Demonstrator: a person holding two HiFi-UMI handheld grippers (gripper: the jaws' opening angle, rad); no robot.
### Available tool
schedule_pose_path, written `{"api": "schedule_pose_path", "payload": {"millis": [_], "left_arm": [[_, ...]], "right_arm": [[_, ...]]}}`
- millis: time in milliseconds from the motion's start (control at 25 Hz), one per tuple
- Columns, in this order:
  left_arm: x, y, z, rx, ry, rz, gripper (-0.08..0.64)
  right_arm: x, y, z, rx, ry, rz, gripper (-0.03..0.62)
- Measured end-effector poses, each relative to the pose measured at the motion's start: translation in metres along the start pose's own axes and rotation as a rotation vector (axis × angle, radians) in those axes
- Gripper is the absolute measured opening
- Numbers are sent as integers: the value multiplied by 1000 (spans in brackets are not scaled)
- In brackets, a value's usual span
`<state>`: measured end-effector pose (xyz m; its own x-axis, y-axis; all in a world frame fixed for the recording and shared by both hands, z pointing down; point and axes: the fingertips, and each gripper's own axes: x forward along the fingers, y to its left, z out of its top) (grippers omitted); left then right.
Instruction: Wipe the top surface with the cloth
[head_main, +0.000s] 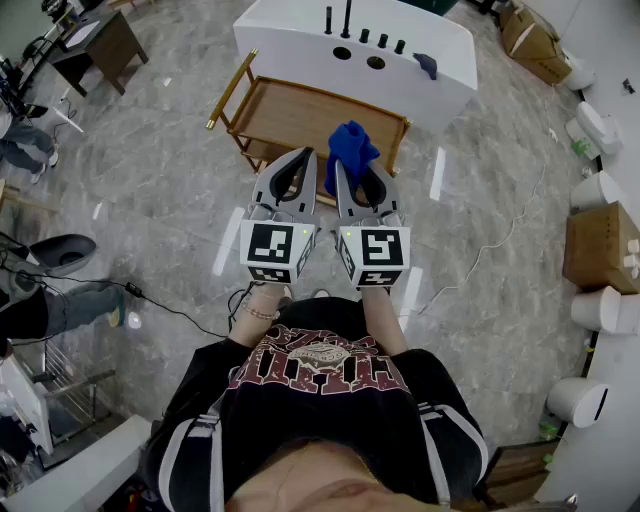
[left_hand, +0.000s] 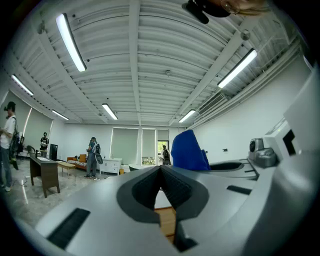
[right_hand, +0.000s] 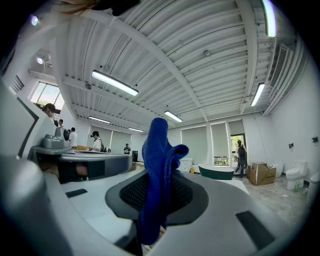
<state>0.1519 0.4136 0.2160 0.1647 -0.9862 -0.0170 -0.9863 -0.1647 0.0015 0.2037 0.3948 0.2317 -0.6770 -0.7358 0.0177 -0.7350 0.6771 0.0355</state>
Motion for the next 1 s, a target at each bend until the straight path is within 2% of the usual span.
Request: {"api": "schedule_pose_path", "payload": {"millis": [360,720,1000], "left_arm": [[0,-4,-4,-24,-4,2,48],[-2,-2,-3,-39,-12,36,48],[-1,15,-5,-46,-11,63,48]], "right_arm": [[-3,-3,-4,4,-3,11,87],[-2,-3,-5,8,-2,42,87],[14,7,-6,4,7,69,87]]}}
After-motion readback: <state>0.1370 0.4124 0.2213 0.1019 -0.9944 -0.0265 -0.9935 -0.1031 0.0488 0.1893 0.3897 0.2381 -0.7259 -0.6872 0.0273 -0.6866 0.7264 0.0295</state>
